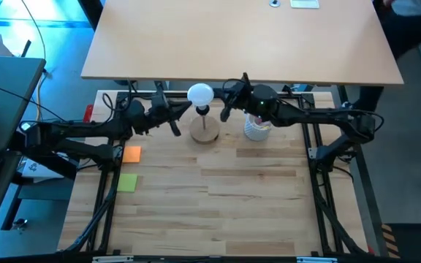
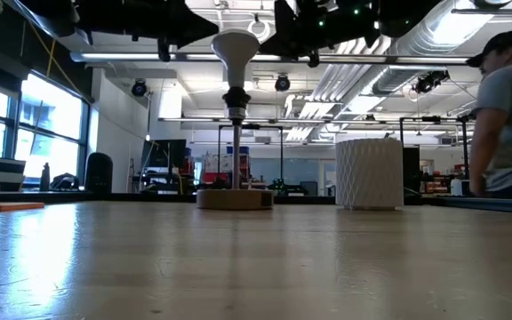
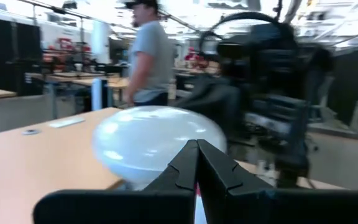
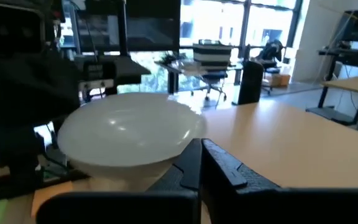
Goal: Screw lightbulb
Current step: Remove the white lightbulb from the brown lamp
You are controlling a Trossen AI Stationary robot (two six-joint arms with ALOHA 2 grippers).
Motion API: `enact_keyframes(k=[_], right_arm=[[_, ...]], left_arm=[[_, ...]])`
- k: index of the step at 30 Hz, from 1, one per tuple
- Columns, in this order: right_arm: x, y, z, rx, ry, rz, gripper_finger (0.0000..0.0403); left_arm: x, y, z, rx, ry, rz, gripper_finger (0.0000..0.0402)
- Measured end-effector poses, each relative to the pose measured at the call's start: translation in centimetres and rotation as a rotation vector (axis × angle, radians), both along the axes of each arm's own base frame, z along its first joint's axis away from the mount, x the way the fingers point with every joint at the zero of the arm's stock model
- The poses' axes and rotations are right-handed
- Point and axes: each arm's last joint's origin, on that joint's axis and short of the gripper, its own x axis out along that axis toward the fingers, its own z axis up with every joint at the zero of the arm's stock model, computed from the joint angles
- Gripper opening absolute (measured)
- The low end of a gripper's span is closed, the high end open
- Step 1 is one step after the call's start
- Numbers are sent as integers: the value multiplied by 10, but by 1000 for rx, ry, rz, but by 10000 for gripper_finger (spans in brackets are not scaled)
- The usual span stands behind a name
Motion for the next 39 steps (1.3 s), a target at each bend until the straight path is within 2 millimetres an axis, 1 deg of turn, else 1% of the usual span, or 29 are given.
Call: enact_keyframes(k=[4,7,9,11,13,15,17,21,23,26,28,33,36,39], right_arm=[[-3,-13,0,-39,-3,-53,0],[-10,-24,3,-65,10,-128,0],[-16,-25,7,-71,35,-143,0],[-23,-20,13,-66,59,-134,0],[-29,-11,19,-59,81,-114,0],[-29,-1,22,-55,88,-77,0],[-26,9,23,-55,83,-24,0],[-19,20,19,-15,74,32,0],[-14,21,14,-12,82,7,0],[-7,18,8,-18,56,-13,0],[-4,13,6,-19,37,-29,0],[-3,-4,1,-20,21,-59,0],[-6,-14,0,-29,21,-74,0],[-14,-17,6,-71,47,-123,0]], left_arm=[[3,-12,1,-4,-8,-53,0],[3,-19,2,-12,-7,-77,0],[1,-21,1,-37,13,-69,0],[-3,-21,0,-53,41,1,0],[-7,-17,1,-57,52,108,0],[-10,-11,1,-48,53,190,0],[-10,-4,2,-35,42,225,0],[-7,10,-2,-43,25,239,0],[-3,14,-5,-56,12,213,0],[2,15,-8,-80,-8,161,0],[4,13,-8,-87,-21,119,0],[10,-6,-9,-113,-16,-15,0],[13,-18,-9,-107,-15,-49,0],[13,-24,-8,-93,-8,-27,0]])
